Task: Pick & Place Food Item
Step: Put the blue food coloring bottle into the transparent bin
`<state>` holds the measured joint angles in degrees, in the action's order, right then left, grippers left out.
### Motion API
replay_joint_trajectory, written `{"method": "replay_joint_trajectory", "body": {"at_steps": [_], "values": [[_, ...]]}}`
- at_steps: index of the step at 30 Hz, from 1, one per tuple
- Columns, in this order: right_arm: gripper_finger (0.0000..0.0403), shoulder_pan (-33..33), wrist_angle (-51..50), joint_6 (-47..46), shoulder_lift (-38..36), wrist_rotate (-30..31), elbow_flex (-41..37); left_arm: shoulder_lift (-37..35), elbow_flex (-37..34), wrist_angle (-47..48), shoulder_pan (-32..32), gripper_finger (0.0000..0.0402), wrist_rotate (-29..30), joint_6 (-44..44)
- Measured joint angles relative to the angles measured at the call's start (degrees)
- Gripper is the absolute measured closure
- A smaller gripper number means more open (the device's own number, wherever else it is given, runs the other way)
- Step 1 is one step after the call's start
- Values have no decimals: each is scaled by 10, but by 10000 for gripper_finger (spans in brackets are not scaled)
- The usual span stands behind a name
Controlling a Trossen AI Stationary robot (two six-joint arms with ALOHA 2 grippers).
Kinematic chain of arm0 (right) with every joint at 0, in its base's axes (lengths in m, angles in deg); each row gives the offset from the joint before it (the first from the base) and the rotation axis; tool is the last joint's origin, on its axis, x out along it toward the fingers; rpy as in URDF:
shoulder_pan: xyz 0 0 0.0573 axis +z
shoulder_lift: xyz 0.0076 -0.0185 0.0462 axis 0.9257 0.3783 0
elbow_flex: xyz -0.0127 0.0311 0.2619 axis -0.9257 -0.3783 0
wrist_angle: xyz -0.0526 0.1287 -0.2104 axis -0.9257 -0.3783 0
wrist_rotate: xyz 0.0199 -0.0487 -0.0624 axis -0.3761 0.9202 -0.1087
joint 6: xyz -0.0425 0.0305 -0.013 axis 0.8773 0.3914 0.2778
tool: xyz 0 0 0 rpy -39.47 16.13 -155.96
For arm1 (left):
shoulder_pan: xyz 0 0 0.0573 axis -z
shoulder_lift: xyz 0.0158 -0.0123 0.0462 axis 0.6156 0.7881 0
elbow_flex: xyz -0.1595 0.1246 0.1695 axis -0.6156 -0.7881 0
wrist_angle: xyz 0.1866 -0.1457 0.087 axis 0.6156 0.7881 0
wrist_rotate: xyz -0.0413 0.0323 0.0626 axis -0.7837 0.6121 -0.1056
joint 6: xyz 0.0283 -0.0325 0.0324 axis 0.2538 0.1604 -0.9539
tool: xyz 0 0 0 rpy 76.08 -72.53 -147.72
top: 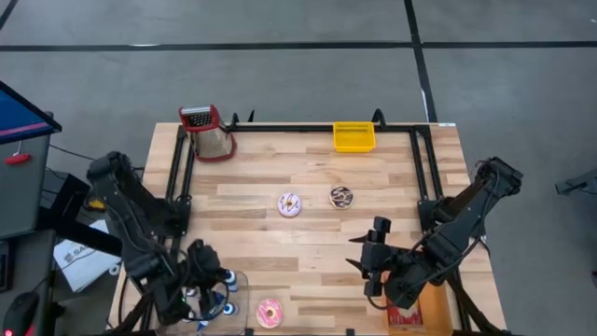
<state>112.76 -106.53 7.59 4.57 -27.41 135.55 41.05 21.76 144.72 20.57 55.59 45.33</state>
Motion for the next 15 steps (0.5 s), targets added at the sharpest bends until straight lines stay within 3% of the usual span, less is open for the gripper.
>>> {"method": "replay_joint_trajectory", "body": {"at_steps": [15], "values": [[187, 9, 0, -13, 0, 2, 0, 109, 0, -29, 47, 380, 80, 91]]}}
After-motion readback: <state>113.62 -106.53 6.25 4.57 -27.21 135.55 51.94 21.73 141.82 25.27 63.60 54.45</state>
